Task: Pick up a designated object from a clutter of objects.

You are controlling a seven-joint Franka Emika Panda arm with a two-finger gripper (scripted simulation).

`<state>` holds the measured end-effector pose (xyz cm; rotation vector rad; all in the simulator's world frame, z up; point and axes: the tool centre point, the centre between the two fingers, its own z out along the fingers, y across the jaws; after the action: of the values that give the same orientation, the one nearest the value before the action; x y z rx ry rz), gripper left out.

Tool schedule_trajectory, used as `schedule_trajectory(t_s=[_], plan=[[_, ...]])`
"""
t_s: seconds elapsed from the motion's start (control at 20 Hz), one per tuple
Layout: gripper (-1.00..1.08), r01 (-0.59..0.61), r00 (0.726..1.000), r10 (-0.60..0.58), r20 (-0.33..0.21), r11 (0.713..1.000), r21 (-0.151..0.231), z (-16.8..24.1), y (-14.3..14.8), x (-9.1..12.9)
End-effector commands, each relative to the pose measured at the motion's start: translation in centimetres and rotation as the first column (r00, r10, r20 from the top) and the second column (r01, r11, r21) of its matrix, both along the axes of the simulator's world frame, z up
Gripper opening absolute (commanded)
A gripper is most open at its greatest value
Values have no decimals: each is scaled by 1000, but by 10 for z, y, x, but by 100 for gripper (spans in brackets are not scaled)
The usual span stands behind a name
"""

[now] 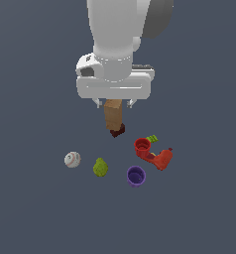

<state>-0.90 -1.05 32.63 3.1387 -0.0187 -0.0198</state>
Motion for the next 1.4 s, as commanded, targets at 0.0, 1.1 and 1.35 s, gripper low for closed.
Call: schedule_trajectory(t_s=[0.0,1.1,1.35], plan=[[28,0,1000,0,0,1000,0,0,0,0],[28,47,998,-45,53,998,-29,-25,-10,22],[28,59,993,-54,103,997,-42,-46,-3,41]])
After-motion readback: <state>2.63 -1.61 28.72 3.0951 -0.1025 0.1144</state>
